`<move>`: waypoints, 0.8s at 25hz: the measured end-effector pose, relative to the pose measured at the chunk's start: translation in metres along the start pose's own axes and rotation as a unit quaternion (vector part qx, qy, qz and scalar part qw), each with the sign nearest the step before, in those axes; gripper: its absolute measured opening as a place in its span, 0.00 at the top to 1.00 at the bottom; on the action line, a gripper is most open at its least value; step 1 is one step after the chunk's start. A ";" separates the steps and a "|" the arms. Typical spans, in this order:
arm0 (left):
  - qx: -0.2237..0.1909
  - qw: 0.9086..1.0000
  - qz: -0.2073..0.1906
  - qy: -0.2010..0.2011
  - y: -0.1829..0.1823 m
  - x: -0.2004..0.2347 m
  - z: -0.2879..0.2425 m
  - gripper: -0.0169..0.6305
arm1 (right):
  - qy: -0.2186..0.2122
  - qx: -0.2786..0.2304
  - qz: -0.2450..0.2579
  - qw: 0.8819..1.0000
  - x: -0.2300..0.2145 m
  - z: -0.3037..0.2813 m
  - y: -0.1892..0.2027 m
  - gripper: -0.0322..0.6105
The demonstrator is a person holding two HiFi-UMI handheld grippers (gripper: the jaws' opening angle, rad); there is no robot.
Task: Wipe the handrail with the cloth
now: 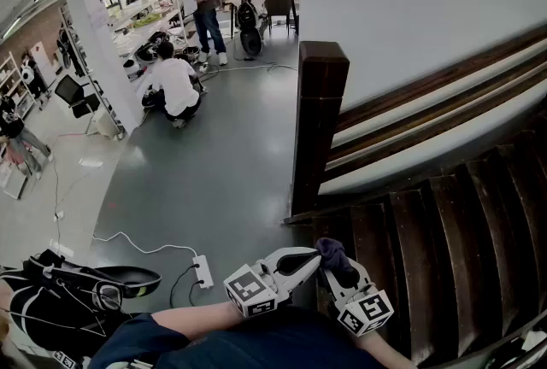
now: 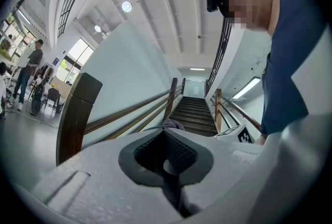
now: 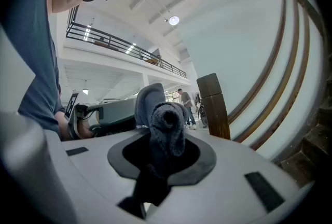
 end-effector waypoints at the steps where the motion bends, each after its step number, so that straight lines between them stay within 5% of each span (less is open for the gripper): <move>1: 0.000 1.000 0.000 0.000 0.001 0.000 -0.001 0.97 | 0.000 0.000 0.000 1.000 -0.001 0.000 0.000 0.80; 20: 0.007 1.000 0.002 -0.010 0.013 0.009 -0.035 0.97 | -0.006 -0.007 -0.010 1.000 -0.042 0.003 0.003 0.80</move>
Point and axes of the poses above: the fingertips, and each gripper's own axes: z backward along the fingers, x to its left, y out of its underside, the point moved 1 cm from there along z, backward along the fingers, and after that the axes turned 6 degrees about x, right-handed, at the moved point
